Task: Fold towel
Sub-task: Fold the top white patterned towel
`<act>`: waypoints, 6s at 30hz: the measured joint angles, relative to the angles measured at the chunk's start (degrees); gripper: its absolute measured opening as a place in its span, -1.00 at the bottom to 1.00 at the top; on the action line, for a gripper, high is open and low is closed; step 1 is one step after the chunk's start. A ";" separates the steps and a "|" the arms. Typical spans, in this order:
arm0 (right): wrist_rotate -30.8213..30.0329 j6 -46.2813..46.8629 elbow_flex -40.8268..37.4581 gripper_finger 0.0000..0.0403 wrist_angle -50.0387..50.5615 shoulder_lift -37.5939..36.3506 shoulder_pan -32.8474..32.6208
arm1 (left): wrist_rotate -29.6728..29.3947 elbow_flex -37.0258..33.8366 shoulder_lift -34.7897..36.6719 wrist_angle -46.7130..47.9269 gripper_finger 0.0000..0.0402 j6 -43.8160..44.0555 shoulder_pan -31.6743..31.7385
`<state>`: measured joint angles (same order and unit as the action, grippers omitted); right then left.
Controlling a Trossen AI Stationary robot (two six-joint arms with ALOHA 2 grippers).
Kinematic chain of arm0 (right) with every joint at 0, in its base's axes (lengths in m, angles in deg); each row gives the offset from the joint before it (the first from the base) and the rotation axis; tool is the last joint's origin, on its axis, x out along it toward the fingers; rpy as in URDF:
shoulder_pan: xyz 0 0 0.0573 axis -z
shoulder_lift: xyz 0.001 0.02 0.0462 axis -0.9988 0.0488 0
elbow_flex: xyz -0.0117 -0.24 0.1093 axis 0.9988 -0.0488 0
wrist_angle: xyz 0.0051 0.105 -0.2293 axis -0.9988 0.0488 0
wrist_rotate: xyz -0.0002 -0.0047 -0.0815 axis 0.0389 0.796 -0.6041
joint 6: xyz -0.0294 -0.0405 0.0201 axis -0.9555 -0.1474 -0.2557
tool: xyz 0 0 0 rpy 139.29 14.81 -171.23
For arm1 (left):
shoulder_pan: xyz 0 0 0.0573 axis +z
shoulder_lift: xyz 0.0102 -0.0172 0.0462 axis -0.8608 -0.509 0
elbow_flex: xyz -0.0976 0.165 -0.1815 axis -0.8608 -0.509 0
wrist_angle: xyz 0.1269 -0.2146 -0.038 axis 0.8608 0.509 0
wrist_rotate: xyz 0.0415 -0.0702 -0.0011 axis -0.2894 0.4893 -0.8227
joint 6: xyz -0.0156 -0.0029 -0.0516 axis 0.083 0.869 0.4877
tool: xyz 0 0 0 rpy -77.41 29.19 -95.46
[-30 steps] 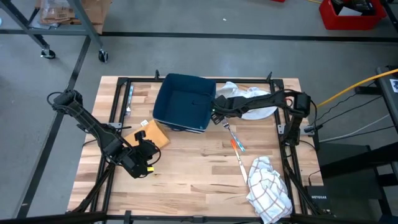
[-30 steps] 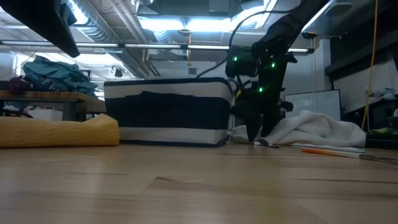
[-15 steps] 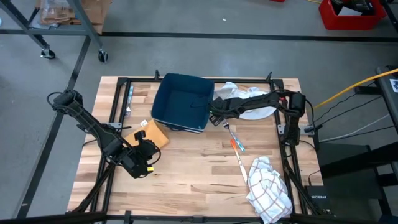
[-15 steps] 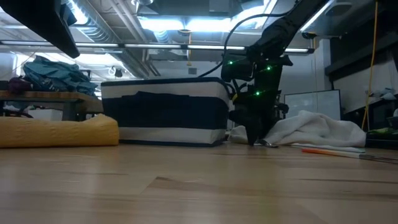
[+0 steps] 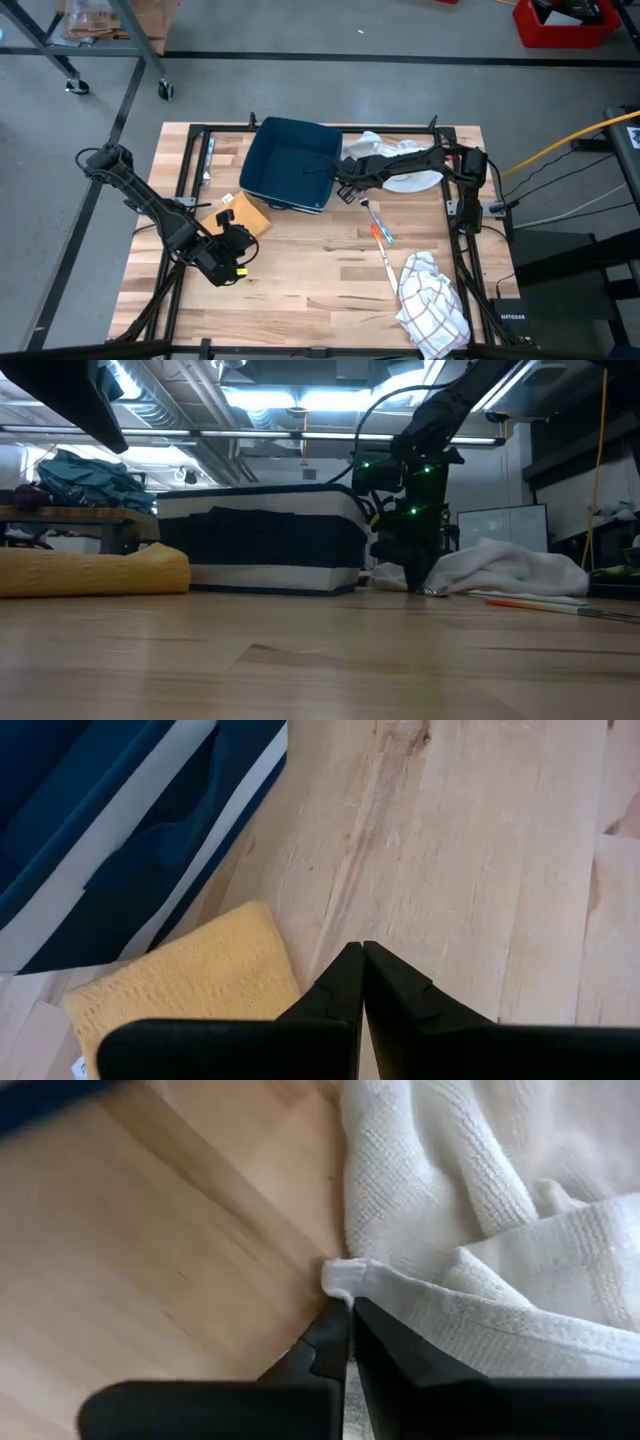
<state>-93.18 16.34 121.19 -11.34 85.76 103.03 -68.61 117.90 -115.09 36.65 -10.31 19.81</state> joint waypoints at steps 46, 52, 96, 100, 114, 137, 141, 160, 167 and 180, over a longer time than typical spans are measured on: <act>-29.22 5.58 66.60 -1.00 51.52 -8.14 -17.27 | -20.03 -0.07 -0.02 -13.35 -0.98 -2.95 1.58; -29.68 5.76 66.60 -1.00 48.86 -10.41 -17.78 | -23.34 -0.07 -0.02 -26.18 -0.98 -11.92 7.03; -20.49 -6.29 68.46 -1.00 30.73 -11.72 -17.74 | 18.98 0.00 -10.01 -92.53 -0.11 -56.68 46.12; -18.75 -6.28 68.45 -1.00 30.64 -11.72 -17.74 | 26.68 0.32 -9.97 -96.45 -0.15 -53.67 49.10; -15.96 -6.27 68.41 -1.00 24.03 -11.72 -17.74 | 40.72 6.32 -11.43 -94.01 -0.24 -50.56 52.02; -15.96 -7.81 68.39 -1.00 23.54 -11.70 -17.74 | 44.17 9.55 -19.65 -71.13 -0.24 -57.81 51.73; -16.02 -7.98 68.39 -1.00 23.46 -11.70 -17.72 | 44.15 9.55 -19.65 -66.09 -0.24 -60.48 50.97; -19.63 -9.51 68.39 -1.00 23.48 -12.10 -17.69 | 44.15 9.48 -19.83 -52.62 -0.24 -62.99 44.13; -19.65 -9.51 68.41 -1.00 23.39 -12.69 -17.72 | 44.07 9.48 -23.58 -52.39 -0.24 -62.71 41.67; -19.50 -9.49 68.46 -1.00 23.41 -13.31 -17.72 | 39.26 9.42 -27.25 -52.53 -0.39 -62.68 38.36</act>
<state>-112.67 6.85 189.65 12.07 72.45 85.31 -29.35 127.32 -142.33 -15.88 -72.99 58.17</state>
